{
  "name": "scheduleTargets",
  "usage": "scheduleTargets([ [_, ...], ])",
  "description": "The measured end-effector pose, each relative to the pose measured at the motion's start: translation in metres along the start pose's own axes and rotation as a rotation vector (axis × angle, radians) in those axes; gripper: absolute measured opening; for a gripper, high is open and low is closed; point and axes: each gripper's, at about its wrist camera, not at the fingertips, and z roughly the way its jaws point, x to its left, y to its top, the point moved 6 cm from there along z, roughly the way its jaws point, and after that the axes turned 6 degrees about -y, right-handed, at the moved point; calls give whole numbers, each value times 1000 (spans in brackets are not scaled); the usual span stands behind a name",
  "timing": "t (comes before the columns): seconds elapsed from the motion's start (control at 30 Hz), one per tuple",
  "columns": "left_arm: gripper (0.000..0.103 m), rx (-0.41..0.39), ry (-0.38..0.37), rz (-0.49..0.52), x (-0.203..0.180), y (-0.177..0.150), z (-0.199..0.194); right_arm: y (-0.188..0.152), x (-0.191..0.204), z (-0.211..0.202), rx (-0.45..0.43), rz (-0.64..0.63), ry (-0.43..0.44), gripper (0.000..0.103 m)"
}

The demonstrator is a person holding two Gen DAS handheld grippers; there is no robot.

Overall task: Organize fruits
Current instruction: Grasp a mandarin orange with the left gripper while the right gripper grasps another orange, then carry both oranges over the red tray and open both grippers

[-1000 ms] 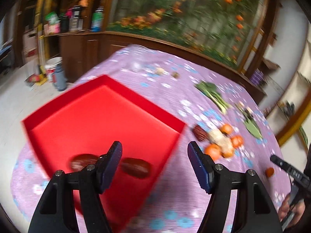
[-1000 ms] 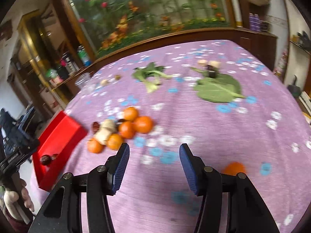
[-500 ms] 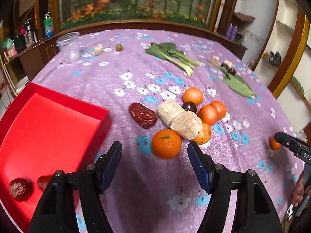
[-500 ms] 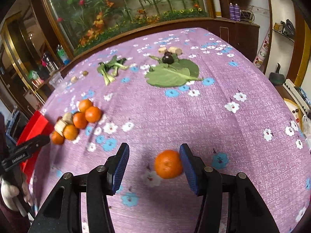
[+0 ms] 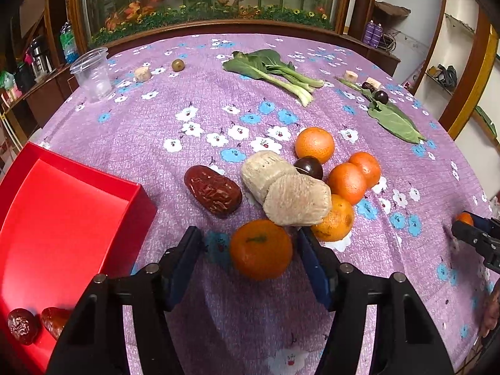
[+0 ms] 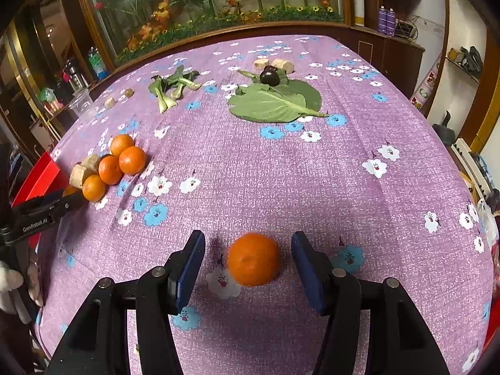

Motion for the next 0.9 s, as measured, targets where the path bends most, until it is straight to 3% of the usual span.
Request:
scheduleTargets([
  [0.03,60,0,5,5,0,1,1,0,0,1,5,-1,-3,60],
  [0.07,52,0,18,14,-1,1,1,0,0,1,8,0,-8,59],
  [0.17,35,-1,28,32,-3,2,1,0,0,1,9,-7,-32,44],
  [0.23,34,-1,29,27,-3,2,1,-1,-1,2,7,-16,-48,35],
  [0.4,34,-12,-8,-17,2,2,-9,-3,0,-2,13,0,-36,34],
  [0.53,34,-65,-35,-65,12,4,-36,-2,12,-10,3,-2,-3,34],
  [0.7,34,-139,-60,-157,41,4,-76,6,52,-24,-25,-48,83,34],
  [0.9,34,-191,4,-237,92,-7,-120,19,127,-35,-40,-159,197,34],
])
